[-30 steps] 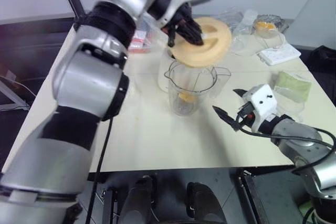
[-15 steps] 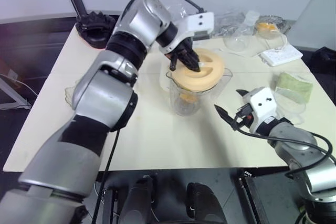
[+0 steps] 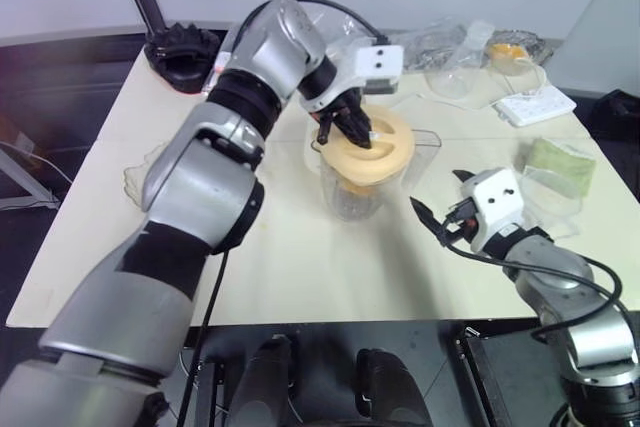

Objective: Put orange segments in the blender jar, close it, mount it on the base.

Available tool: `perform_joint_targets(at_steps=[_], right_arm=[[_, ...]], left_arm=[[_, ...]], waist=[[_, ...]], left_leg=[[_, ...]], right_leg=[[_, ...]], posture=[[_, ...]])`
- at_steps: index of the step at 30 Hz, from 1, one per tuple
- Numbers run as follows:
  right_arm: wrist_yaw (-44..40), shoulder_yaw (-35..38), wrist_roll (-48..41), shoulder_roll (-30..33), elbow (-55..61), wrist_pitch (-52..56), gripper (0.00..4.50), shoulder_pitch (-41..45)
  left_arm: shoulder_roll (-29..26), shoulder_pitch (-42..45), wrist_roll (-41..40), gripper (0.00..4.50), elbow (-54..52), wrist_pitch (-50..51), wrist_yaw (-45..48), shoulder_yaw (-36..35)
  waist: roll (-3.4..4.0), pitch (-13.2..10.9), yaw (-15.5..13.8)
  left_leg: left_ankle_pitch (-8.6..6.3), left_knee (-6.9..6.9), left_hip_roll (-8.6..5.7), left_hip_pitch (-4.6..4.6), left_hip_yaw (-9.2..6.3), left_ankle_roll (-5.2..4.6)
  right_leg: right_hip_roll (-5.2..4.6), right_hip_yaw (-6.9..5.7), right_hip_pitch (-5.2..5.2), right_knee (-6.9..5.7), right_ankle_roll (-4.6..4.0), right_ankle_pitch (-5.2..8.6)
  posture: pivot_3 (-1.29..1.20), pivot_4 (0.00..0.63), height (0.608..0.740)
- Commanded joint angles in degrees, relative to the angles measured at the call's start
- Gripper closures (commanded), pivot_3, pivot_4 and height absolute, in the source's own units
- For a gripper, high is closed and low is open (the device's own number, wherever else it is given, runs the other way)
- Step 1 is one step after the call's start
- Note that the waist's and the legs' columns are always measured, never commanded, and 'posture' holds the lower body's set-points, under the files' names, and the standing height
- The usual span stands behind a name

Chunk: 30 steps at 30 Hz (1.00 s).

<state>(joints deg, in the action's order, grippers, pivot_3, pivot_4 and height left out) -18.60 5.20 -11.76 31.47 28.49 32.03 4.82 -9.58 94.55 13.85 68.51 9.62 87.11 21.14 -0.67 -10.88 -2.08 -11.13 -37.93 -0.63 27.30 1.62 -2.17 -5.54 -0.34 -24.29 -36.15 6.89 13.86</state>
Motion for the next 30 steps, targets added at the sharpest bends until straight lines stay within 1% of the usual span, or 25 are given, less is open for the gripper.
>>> perform_joint_targets(at_steps=[1, 6, 9, 13, 15, 21, 22, 23, 25, 28, 29, 30], right_arm=[[1.8, 0.5, 1.3, -3.3, -5.5, -4.8, 0.0, 4.2], [0.2, -0.9, 1.4, -7.1, -15.0, -9.3, 0.0, 10.1], [-0.8, -1.3, 0.7, -9.4, -19.0, -10.7, 0.0, 13.1], [-1.0, -2.4, 1.7, -11.2, -21.6, -12.2, 0.0, 14.9], [-0.7, -2.7, 2.0, -11.8, -22.4, -12.8, 0.0, 15.5], [0.1, -2.9, 2.8, -13.2, -23.3, -13.2, 0.0, 16.0], [0.3, -2.9, 2.9, -13.4, -23.3, -13.2, 0.52, 16.0], [0.5, -2.9, 3.1, -13.5, -23.5, -13.2, 0.81, 16.0], [0.9, -2.9, 3.4, -13.7, -23.8, -13.2, 1.72, 16.2], [1.2, -3.1, 4.1, -14.0, -24.1, -13.3, 3.31, 16.3], [1.2, -3.1, 4.2, -14.1, -24.2, -13.4, 3.51, 16.3], [1.4, -3.2, 4.3, -14.3, -24.1, -13.2, 3.5, 16.4]], left_arm=[[0.4, -2.2, 0.7, 4.25, 1.3, -0.9, -0.6, 0.1], [0.2, -2.9, 0.8, 4.25, 1.8, -2.5, 1.0, -0.1], [-0.3, -3.1, 1.5, 4.25, 2.2, -3.1, 2.5, 0.6], [0.1, -2.5, 1.0, 4.25, 3.3, -0.1, 4.6, 0.0], [0.2, -2.6, 1.2, 4.25, 3.5, -0.5, 3.8, 0.0], [0.4, -3.3, 1.6, 4.25, 3.2, -1.5, 3.1, 0.0], [0.4, -3.5, 1.6, 4.25, 3.2, -1.6, 3.1, 0.1], [0.4, -3.6, 1.7, 4.25, 3.0, -1.7, 3.2, 0.1], [0.3, -3.9, 1.6, 4.25, 2.7, -1.8, 3.6, 0.2], [-0.1, -4.5, 1.6, 4.25, 2.2, -2.2, 4.2, 0.3], [-0.2, -4.7, 1.6, 4.25, 2.0, -2.3, 4.3, 0.2], [-0.4, -4.9, 1.6, 4.25, 1.9, -2.3, 4.1, 0.1]], waist=[[0.03, 0.0, 0.0], [0.06, 0.0, 0.1], [0.08, 0.1, 0.2], [0.07, 0.1, 1.1], [0.07, 0.1, 1.6], [0.1, 0.1, 1.9], [0.1, 0.1, 1.9], [0.11, 0.1, 1.9], [0.11, 0.1, 1.7], [0.13, 0.1, 1.7], [0.14, 0.1, 1.5], [0.13, 0.1, 1.5]], left_leg=[[0.0, 0.0, 0.0, -0.03, 0.0, 0.0], [0.0, 0.0, -0.01, -0.09, 0.0, 0.0], [-0.01, 0.01, -0.01, -0.32, -0.01, -0.01], [-0.04, 0.03, -0.01, -0.57, -0.01, -0.07], [-0.09, 0.05, -0.01, -0.84, -0.01, -0.12], [-0.1, 0.1, 0.01, -0.91, -0.02, -0.13], [-0.11, 0.1, 0.01, -0.91, -0.02, -0.13], [-0.11, 0.1, 0.01, -0.92, -0.02, -0.13], [-0.11, 0.1, 0.01, -0.91, -0.02, -0.13], [-0.11, 0.1, 0.01, -0.92, -0.02, -0.13], [-0.11, 0.1, 0.01, -0.95, -0.02, -0.13], [-0.11, 0.1, 0.01, -0.96, -0.03, -0.13]], right_leg=[[0.0, 0.0, 0.04, 0.0, 0.0, 0.0], [0.01, 0.0, 0.1, -0.03, 0.01, 0.0], [0.01, 0.0, 0.32, -0.03, 0.01, 0.0], [0.02, 0.0, 0.58, -0.02, 0.04, 0.01], [0.01, 0.0, 0.85, 0.03, 0.08, 0.05], [0.01, 0.0, 0.86, -0.02, 0.11, 0.06], [0.01, 0.0, 0.86, -0.02, 0.11, 0.06], [0.01, 0.0, 0.86, -0.02, 0.11, 0.06], [0.01, 0.0, 0.86, -0.02, 0.11, 0.06], [0.01, 0.0, 0.89, -0.02, 0.11, 0.06], [0.0, 0.0, 0.92, 0.0, 0.11, 0.06], [0.0, 0.0, 0.92, -0.01, 0.11, 0.06]], posture=[[0.0, 0.15, 0.74], [0.0, 0.15, 0.74], [0.0, 0.15, 0.74], [0.0, 0.15, 0.74], [0.0, 0.15, 0.74], [0.0, 0.15, 0.74], [0.0, 0.15, 0.74], [0.0, 0.15, 0.74], [0.0, 0.15, 0.74], [0.0, 0.15, 0.74], [0.0, 0.15, 0.74], [0.0, 0.15, 0.74]])
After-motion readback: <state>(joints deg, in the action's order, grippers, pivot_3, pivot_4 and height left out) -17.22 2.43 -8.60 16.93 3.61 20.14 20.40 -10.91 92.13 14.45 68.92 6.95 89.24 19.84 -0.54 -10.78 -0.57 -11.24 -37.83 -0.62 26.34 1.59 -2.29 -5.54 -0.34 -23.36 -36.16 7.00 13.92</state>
